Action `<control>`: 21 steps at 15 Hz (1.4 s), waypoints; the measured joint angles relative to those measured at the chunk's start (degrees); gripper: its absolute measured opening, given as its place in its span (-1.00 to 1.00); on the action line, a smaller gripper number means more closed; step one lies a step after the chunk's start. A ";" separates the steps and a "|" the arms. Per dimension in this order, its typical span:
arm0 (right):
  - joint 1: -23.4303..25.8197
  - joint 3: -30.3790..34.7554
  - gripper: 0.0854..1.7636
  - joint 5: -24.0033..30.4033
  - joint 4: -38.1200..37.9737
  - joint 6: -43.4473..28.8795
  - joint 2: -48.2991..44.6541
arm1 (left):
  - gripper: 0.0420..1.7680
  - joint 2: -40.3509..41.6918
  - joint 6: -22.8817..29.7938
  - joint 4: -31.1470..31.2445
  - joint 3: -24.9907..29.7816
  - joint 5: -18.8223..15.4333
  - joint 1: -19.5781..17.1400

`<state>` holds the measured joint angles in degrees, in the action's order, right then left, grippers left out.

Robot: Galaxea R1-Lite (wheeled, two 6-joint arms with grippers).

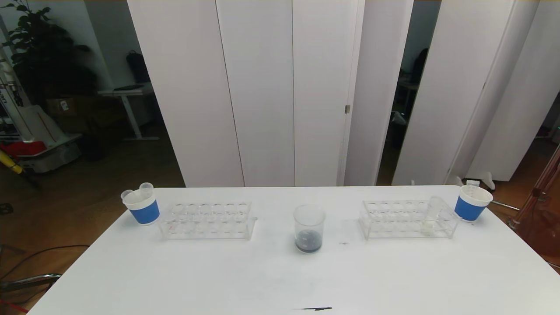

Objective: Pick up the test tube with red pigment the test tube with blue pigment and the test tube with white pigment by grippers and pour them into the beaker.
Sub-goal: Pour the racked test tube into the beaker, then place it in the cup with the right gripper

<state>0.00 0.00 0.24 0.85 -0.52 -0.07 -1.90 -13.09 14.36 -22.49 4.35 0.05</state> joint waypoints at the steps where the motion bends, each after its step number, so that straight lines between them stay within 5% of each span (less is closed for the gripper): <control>1: 0.00 0.00 0.99 0.02 0.00 0.00 0.00 | 0.97 0.76 0.37 -0.01 1.83 -0.33 0.00; 4: 0.00 0.00 0.99 0.02 -0.01 -0.02 0.00 | 0.97 1.83 0.98 -2.27 9.65 -2.45 0.05; 8: 0.00 0.00 0.99 0.00 0.00 0.00 0.00 | 0.97 2.08 6.79 -14.82 20.85 -6.77 0.05; 21: 0.00 0.00 0.99 0.00 0.00 0.00 0.00 | 0.97 2.08 8.13 -14.36 22.49 -6.61 0.05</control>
<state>0.00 0.00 0.24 0.85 -0.52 -0.07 0.18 -4.96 0.00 0.00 -2.26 0.10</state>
